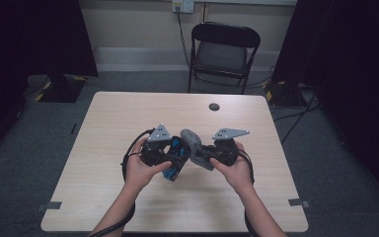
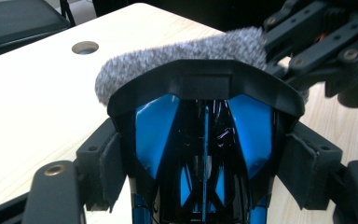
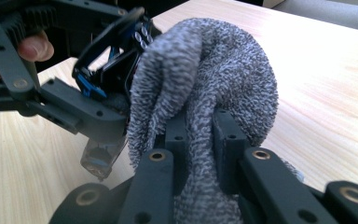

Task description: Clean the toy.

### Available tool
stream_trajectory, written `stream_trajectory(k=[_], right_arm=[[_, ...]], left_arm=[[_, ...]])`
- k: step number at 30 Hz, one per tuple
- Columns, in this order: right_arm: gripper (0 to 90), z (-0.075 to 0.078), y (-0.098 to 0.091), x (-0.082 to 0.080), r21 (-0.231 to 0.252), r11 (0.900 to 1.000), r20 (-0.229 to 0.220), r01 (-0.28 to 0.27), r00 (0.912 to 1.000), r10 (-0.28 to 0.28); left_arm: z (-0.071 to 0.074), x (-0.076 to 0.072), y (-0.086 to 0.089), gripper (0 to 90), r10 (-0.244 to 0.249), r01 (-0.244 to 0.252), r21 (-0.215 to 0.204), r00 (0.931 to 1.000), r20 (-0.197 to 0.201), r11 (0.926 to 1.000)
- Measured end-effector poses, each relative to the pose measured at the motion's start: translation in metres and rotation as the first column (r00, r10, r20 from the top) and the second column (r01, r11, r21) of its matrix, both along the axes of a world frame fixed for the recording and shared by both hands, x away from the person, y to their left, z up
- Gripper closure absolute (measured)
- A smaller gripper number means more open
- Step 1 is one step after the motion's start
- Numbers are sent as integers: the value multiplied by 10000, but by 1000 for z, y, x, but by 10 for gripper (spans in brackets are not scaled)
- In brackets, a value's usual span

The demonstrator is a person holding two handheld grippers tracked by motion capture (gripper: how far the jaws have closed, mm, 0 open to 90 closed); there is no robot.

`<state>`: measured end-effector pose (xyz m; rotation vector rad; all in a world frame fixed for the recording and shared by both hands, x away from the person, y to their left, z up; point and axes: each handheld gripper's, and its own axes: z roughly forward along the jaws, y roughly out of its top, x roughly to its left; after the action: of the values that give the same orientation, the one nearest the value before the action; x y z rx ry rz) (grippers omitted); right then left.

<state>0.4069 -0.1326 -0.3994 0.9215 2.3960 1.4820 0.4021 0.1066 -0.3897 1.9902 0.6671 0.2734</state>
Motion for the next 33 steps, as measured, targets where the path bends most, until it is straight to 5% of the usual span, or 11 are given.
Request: stream_trajectory(k=[11,33], right_arm=[[791,-20,9,-2,309,9995,-359,-19,9994,30],[791,-52,39,-12,-118,9978,-968,-654,9932,640]], left_arm=[[4,2,-3,253,-30,30,-74,10000,83,10000],[22,5,-2,253,167,-152,-438,9993,344,9989]])
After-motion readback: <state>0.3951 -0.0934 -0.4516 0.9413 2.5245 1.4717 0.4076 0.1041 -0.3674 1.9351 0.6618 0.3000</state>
